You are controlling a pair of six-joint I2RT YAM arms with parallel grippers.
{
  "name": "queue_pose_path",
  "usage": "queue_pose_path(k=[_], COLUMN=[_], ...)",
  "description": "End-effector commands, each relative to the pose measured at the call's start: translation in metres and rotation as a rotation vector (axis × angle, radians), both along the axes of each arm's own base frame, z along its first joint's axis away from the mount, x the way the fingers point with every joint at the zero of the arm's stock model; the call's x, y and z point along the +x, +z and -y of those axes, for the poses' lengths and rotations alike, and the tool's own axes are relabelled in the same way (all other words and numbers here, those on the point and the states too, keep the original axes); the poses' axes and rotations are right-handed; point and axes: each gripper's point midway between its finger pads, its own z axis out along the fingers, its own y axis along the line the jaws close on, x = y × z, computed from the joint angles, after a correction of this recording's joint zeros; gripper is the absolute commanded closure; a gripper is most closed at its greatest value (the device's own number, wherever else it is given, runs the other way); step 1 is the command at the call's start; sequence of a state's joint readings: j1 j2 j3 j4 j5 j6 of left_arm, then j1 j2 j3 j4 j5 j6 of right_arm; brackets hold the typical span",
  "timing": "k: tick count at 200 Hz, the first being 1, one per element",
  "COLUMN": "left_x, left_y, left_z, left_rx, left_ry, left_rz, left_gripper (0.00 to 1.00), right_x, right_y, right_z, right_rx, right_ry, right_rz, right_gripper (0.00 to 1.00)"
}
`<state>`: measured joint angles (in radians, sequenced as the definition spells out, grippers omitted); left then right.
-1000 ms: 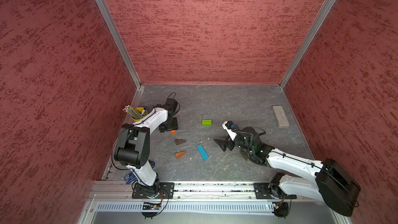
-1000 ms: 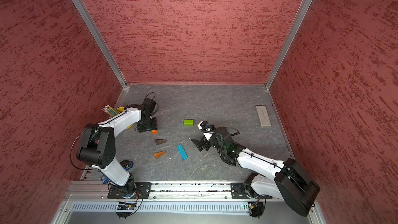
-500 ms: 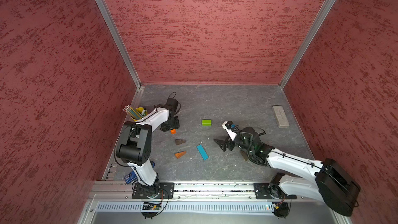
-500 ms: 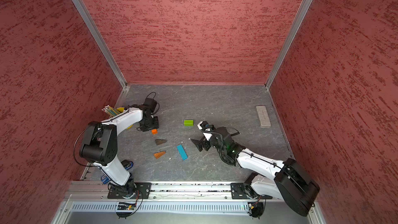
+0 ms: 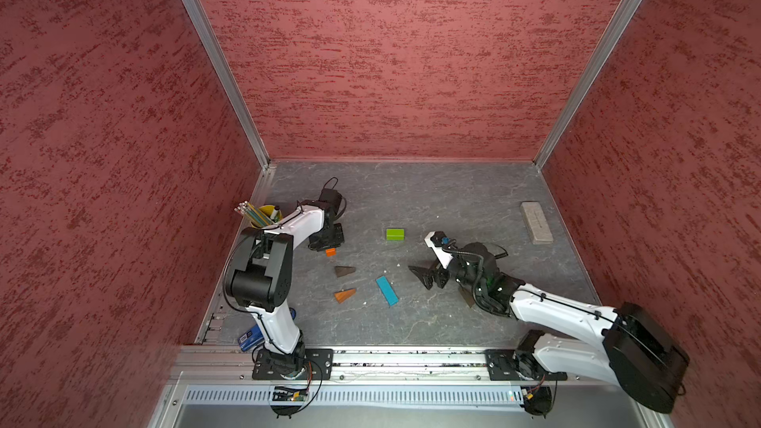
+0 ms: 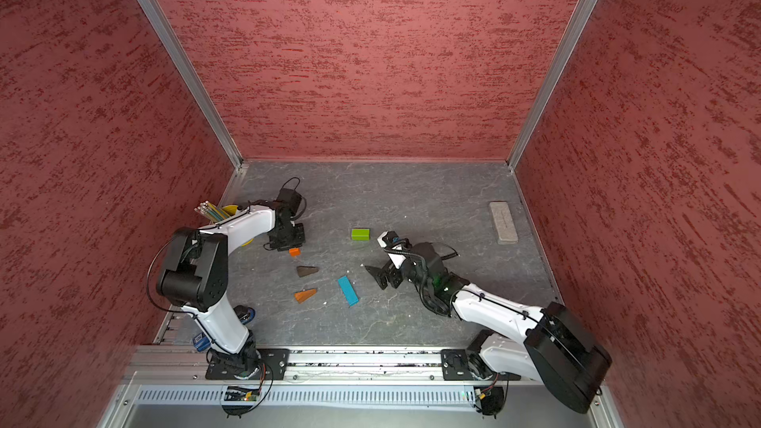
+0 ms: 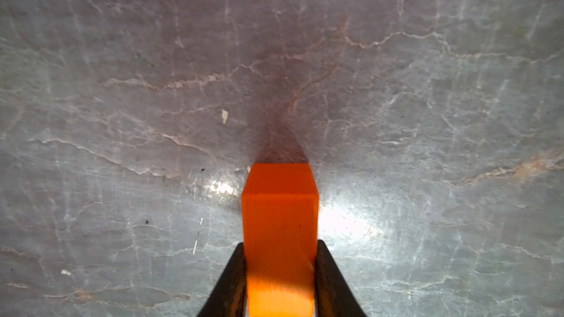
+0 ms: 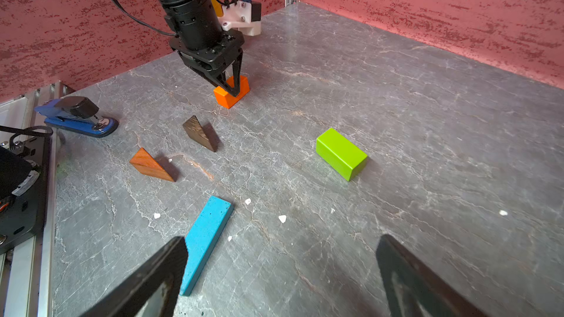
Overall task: Assemble a small pinwheel with building blocks
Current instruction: Pick up the building block from the center of the board, then assemble the building block at the center of the board.
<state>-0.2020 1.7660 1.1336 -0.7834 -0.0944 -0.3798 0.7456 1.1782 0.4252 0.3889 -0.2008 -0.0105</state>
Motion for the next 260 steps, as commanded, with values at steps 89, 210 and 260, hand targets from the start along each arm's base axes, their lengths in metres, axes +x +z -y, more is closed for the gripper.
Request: queue_pose_path(k=[89, 210, 260], left_x=[0.08, 0.096, 0.091], left_y=[0.079, 0.052, 0.04], left_z=[0.1, 0.191, 0.195], left_rx=[-0.077, 0.043, 0.042], left_ry=[-0.915, -1.758, -1.854], left_rz=[0.274, 0.179, 0.127], left_gripper=[0.74, 0.74, 0.73], right_x=[0.005, 0.004, 0.003], right_y=[0.015, 0.016, 0.016], right_z=[0.009, 0.022, 0.024], right_rx=[0.024, 0.018, 0.019], right_ry=[-0.072, -0.119, -0.125], right_rz=[0.062, 0.068, 0.07], right_gripper=[0.01, 0.01, 0.01])
